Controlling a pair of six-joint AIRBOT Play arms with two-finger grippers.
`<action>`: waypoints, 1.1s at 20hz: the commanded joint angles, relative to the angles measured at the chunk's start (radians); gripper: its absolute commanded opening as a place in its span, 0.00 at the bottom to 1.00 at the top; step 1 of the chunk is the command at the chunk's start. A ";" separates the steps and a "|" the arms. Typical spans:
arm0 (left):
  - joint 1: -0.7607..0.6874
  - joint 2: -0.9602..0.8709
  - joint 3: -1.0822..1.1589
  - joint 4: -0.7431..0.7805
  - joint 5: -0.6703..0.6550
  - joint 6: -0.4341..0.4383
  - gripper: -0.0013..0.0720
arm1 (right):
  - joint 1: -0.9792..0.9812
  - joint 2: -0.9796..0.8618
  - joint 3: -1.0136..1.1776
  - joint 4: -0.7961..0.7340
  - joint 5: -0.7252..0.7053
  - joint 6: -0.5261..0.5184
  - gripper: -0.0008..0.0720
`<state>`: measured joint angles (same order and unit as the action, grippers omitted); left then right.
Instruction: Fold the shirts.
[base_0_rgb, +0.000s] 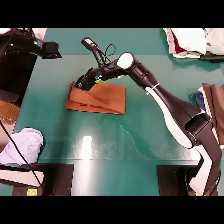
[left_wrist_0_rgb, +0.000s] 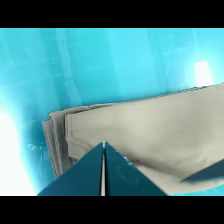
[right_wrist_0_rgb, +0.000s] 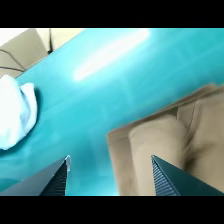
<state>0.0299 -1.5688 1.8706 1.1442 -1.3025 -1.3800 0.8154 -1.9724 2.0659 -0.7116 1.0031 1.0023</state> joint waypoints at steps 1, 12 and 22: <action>0.020 0.022 -0.002 -0.004 -0.044 0.000 0.06 | -0.046 0.095 -0.091 -0.168 0.048 0.049 0.82; 0.019 0.014 -0.009 -0.018 -0.084 0.000 0.06 | -0.446 0.242 -0.735 0.033 0.113 0.317 0.88; 0.019 0.014 -0.009 -0.031 -0.079 0.026 0.06 | -0.220 -0.004 -0.524 0.248 0.031 0.296 0.57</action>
<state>0.0490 -1.5539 1.8618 1.1168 -1.3796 -1.3659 0.5350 -1.9179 1.4578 -0.5072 1.0504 1.3071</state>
